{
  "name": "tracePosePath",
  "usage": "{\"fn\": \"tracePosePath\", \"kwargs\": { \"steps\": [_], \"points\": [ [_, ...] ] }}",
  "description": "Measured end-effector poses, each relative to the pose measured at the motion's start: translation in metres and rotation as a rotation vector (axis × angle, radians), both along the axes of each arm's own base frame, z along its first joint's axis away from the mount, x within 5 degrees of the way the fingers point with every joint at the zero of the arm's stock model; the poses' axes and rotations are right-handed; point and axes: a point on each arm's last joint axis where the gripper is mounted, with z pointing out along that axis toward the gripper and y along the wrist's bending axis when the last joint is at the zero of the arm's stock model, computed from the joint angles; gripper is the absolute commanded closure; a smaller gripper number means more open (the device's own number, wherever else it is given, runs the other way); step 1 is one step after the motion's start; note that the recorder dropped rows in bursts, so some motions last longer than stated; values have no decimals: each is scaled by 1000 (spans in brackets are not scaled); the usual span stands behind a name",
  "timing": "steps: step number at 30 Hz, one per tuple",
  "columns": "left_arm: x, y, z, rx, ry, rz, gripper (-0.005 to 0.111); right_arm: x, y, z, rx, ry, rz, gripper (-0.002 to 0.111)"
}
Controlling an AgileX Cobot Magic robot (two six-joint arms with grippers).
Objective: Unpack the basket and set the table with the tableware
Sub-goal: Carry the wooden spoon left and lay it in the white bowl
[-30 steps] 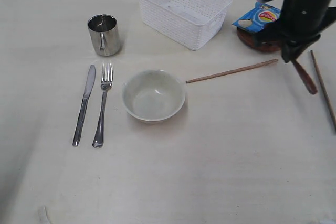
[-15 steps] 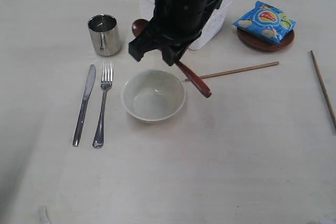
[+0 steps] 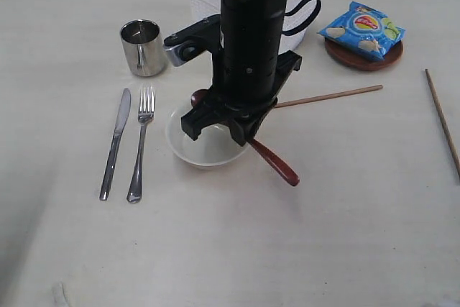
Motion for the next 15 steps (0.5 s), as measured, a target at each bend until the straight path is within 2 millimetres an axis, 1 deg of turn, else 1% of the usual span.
{"fn": "tracePosePath", "kwargs": {
  "steps": [3, 4, 5, 7, 8, 9, 10, 12, 13, 15],
  "points": [
    [0, 0, 0, 0, 0, 0, 107, 1, 1, -5, -10, 10, 0, 109],
    [0, 0, 0, 0, 0, 0, 107, 1, 2, -10, -17, 20, -1, 109],
    [0, 0, 0, 0, 0, 0, 107, 3, 3, -18, -32, 37, -1, 108],
    [0, 0, 0, 0, 0, 0, 107, 4, 4, -27, -48, 53, -1, 108],
    [0, 0, 0, 0, 0, 0, 107, 4, 4, -28, -51, 56, -1, 100],
    [0, 0, 0, 0, 0, 0, 107, 4, 4, -29, -53, 57, -1, 96],
    [0, 0, 0, 0, 0, 0, 107, 4, 5, -29, -51, 56, -1, 84],
    [0, 0, 0, 0, 0, 0, 107, 7, 7, -24, -36, 41, -3, 74],
    [0, 0, 0, 0, 0, 0, 107, 8, 9, -21, -28, 33, -3, 70],
    [0, 0, 0, 0, 0, 0, 107, 13, 14, -11, 1, 3, -3, 71]
  ]
}}
